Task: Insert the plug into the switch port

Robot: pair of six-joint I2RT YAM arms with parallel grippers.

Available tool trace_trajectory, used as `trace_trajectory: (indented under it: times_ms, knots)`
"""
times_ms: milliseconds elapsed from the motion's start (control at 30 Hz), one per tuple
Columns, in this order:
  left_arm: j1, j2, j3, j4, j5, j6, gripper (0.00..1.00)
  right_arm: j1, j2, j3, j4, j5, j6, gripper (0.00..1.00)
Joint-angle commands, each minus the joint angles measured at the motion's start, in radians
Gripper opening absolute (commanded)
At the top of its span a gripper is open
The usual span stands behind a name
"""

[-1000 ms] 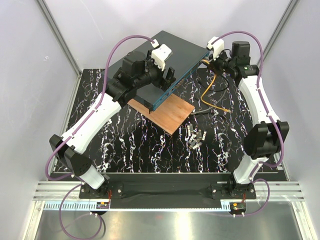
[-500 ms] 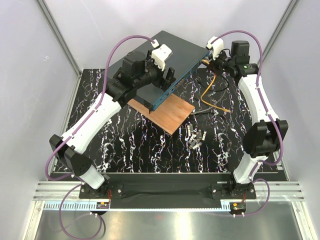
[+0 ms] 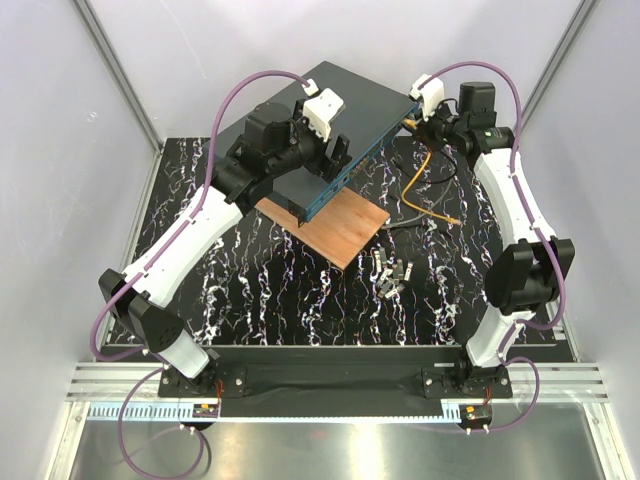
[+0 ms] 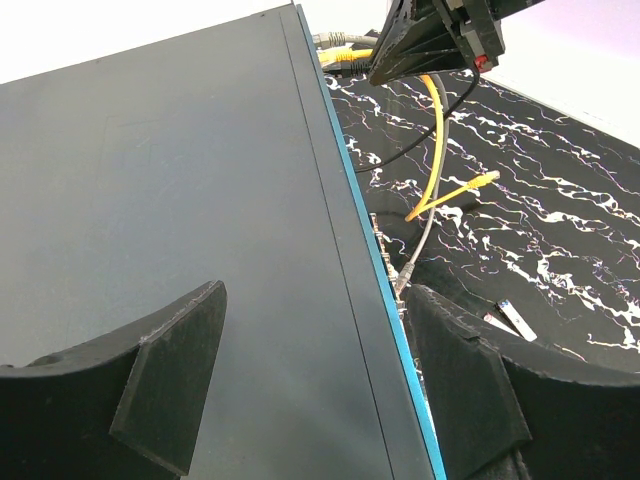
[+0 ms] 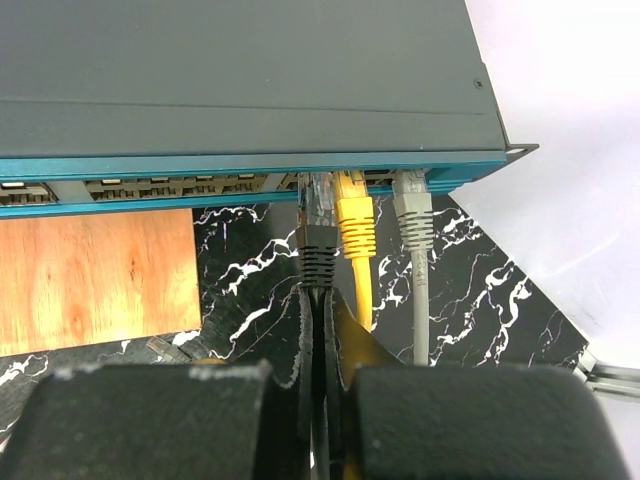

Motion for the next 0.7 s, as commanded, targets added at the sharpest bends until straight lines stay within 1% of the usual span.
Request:
trace_trajectory:
  times_ms: [0, 333, 500, 667]
  knots:
    - [0.007, 0.000, 0.036, 0.052, 0.002, 0.007, 0.79, 0.025, -0.004, 0.028, 0.041, 0.014, -0.009, 0.00]
    - [0.007, 0.004, 0.038, 0.052, 0.001, 0.008, 0.79, 0.037, -0.001, 0.068, 0.068, 0.028, 0.022, 0.00]
    - [0.011, 0.007, 0.045, 0.035, 0.001, -0.003, 0.80, 0.057, 0.011, 0.091, 0.070, 0.046, 0.007, 0.00]
    - [0.022, 0.009, 0.048, 0.031, 0.004, -0.008, 0.79, 0.085, 0.013, 0.074, 0.090, 0.083, -0.022, 0.00]
